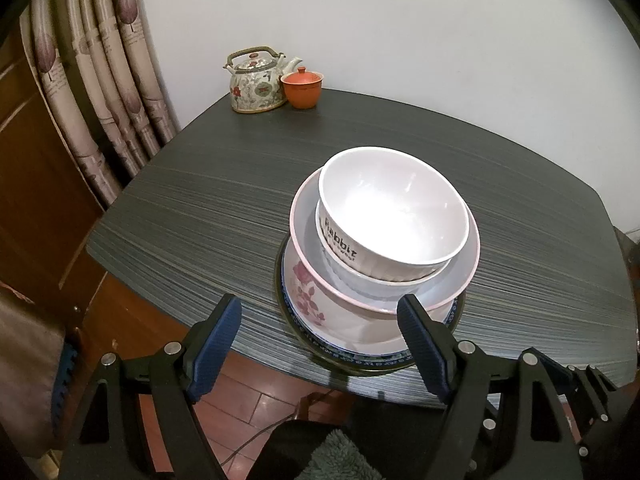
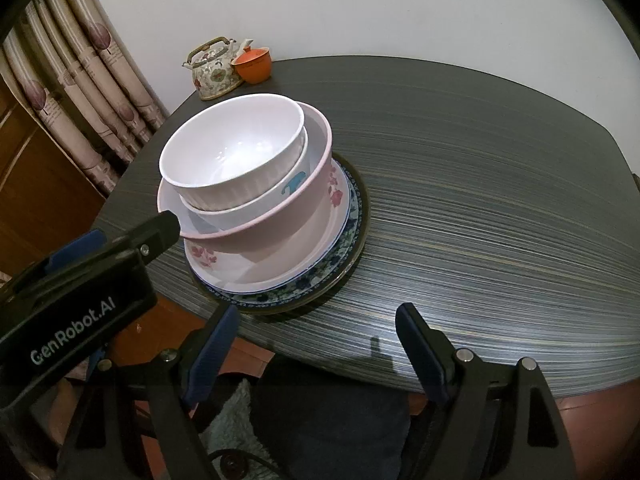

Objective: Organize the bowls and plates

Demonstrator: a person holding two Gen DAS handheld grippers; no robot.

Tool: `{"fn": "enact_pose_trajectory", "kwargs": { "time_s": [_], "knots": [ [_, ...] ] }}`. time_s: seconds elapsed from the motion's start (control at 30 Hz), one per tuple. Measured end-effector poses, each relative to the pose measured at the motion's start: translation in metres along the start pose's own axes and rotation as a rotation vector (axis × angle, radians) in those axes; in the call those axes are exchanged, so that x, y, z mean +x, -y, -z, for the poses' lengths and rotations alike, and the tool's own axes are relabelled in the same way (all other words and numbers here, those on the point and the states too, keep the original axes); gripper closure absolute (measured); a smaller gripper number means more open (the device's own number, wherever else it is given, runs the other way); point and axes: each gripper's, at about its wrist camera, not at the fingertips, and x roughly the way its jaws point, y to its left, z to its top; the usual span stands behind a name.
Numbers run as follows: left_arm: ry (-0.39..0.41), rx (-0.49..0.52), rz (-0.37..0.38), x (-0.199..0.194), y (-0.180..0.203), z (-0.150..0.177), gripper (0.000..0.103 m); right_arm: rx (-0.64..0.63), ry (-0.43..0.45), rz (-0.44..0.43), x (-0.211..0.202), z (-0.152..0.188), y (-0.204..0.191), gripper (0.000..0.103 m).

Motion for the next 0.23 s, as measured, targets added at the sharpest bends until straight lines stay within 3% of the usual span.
{"fn": "enact_pose_trajectory", "kwargs": {
  "time_s": [0.23],
  "knots": [
    [0.004, 0.008, -0.005, 0.0001, 0.0021, 0.001, 0.026, 0.001, 0.001, 0.001, -0.0006, 0.0001, 0.0007, 0.02]
  ]
}}
